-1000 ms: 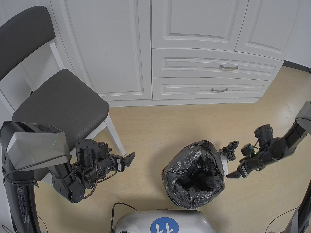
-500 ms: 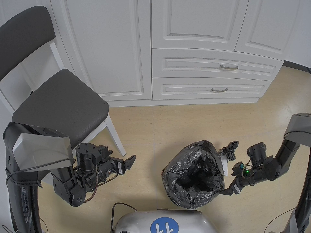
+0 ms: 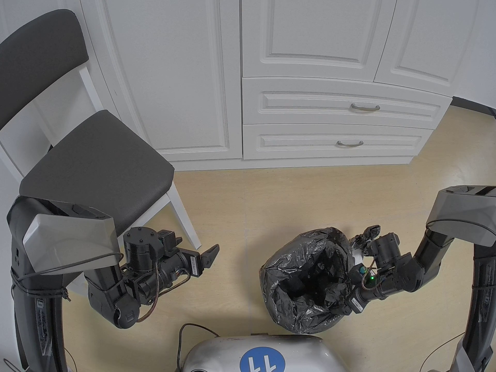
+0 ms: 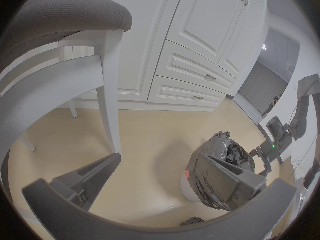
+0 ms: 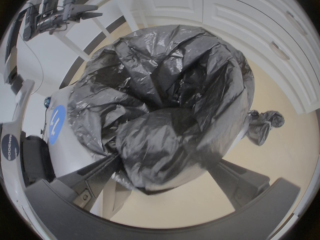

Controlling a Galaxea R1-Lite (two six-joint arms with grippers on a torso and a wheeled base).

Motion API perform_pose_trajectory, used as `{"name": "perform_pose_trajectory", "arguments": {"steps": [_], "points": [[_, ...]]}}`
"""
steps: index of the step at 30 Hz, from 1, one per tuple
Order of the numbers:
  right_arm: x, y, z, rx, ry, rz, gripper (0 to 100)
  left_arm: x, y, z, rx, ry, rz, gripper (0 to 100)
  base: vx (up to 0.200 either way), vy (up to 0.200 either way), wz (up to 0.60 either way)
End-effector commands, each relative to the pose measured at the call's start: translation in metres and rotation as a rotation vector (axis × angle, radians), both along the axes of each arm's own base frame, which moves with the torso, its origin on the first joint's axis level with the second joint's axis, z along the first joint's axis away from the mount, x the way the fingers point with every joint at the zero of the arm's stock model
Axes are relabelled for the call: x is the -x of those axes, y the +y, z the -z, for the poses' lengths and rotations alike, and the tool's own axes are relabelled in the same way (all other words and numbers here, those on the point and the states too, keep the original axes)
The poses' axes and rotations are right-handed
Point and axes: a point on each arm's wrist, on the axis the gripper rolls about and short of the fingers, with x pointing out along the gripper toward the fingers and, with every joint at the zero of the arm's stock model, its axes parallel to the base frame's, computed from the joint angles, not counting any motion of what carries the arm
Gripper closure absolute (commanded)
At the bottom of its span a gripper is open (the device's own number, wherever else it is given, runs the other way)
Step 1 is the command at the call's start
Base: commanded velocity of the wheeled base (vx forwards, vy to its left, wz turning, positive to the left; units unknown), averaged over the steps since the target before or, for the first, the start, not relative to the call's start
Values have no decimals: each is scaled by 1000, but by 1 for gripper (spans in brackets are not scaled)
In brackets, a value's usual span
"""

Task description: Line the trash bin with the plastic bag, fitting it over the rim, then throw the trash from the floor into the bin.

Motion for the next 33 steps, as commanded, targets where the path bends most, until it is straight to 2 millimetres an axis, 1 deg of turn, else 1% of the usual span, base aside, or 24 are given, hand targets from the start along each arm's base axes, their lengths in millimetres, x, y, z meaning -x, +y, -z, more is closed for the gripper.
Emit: {"name": "perform_pose_trajectory", "arguments": {"steps": [1, 4, 5, 6, 9, 11, 14, 16, 22, 23, 26, 29, 31, 33], "points": [[-29, 2, 4, -23, -32, 70, 0, 1, 1, -1, 0, 0, -2, 0, 0, 0, 0], [-45, 0, 6, -54, -48, 125, 0, 1, 2, -1, 0, 0, -7, 0, 0, 0, 0], [-46, 0, 6, -55, -51, 128, 0, 1, 2, -1, -1, 2, -7, 0, 0, 0, 0], [-57, -6, 6, -62, -71, 151, 0, 1, 2, -1, -1, 2, -7, 0, 0, 0, 0], [-69, -15, 2, -67, -86, 180, 0, 2, 2, -1, 0, 4, -5, 0, 0, 0, 0], [-79, -25, -4, -72, -84, 213, 0, 1, 2, 0, -1, 5, -7, 0, 0, 0, 0], [-86, -36, -11, -99, -89, 259, 0, 2, 2, 0, 1, 6, -7, 0, 0, 0, 0], [-87, -37, -15, -128, -88, 269, 0, 2, 2, -1, 1, 4, -7, 0, 0, 0, 0], [-84, -37, -25, -176, -91, 264, 0, 2, 2, -1, 8, -11, -7, 0, 0, 0, 0], [-81, -37, -35, -180, -105, 262, 0, 3, 3, 0, 5, -4, -7, 0, 0, 0, 0], [-69, -38, -50, -184, -118, 254, 0, 4, 3, 1, 2, 2, -7, 0, 0, 0, 0], [-52, -39, -64, -202, -117, 229, 0, 5, 4, 1, 7, -8, -7, 0, 0, 0, 0], [-46, -40, -67, -205, -112, 214, 0, 6, 4, 2, 6, -7, -7, 0, 0, 0, 0], [-32, -53, -67, -159, -112, 177, 0, 7, 4, 1, 5, -5, -6, 0, 0, 0, 0]]}}
